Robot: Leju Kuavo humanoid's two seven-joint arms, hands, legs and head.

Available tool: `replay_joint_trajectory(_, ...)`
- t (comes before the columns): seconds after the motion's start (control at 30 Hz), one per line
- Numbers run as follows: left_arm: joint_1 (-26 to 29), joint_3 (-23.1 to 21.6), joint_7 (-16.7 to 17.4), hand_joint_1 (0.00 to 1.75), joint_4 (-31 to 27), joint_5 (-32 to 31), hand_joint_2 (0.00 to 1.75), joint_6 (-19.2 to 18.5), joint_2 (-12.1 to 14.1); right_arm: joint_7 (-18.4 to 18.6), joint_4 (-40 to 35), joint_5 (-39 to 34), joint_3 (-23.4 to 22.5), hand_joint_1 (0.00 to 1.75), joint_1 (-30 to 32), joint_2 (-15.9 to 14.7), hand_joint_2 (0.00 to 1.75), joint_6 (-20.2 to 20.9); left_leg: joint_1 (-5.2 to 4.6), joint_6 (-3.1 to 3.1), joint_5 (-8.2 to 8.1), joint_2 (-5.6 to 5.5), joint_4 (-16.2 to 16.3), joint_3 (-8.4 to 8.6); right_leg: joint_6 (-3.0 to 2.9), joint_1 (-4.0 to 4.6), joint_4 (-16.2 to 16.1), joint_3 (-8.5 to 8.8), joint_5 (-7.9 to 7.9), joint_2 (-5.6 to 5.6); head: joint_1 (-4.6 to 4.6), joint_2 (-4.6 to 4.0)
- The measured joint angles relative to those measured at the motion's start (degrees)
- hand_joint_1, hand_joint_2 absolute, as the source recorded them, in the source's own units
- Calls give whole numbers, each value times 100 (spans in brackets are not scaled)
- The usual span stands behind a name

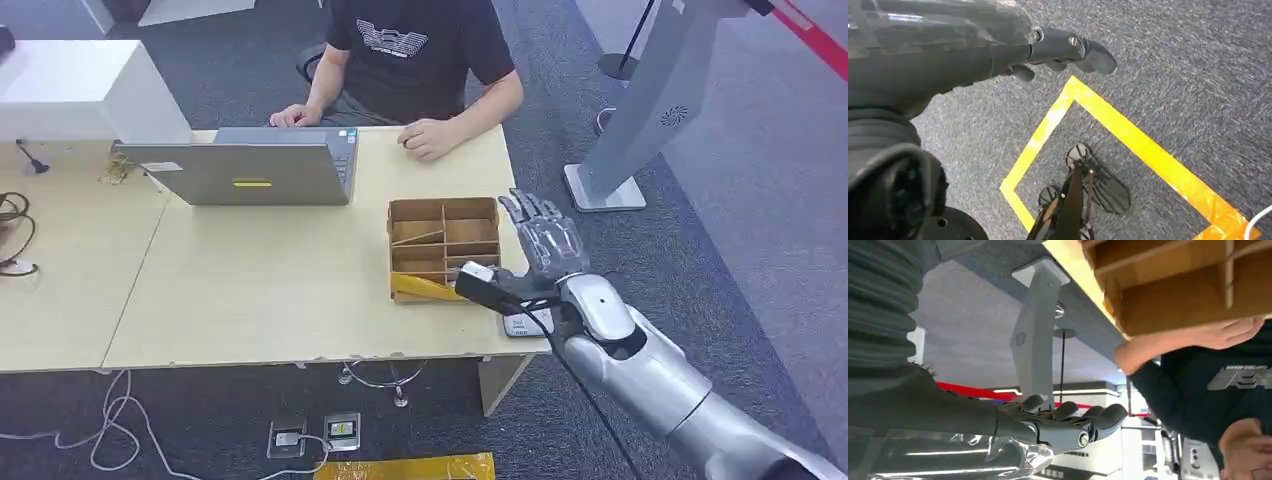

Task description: Pass the card to the sensor for recognition and then transmit it.

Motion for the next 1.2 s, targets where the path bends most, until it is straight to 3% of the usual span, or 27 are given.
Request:
replay_joint_trajectory(0.23, -7, 0, 39, 0, 0, -2, 0, -2, -4, -44, -429, -44, 18, 0, 468, 11, 175, 330, 0, 0, 0, 0, 0, -3, 0, 0, 0, 1, 0, 0, 2, 0)
replay_joint_trajectory(0.63, -9, -22, 151, 0, 0, 20, 0, 39, -11, -330, -392, -160, 15, 0, 678, 232, 175, 413, 0, 0, 0, 0, 0, -3, 0, 0, 0, 0, 0, 0, 0, 0)
replay_joint_trajectory(1.2, -14, -138, 151, 0, 0, -26, 0, 26, -13, -640, 292, -149, 0, 0, 421, 669, 175, -181, 0, 0, 0, 0, 0, -4, 0, 0, 1, 0, 0, 0, 2, 0)
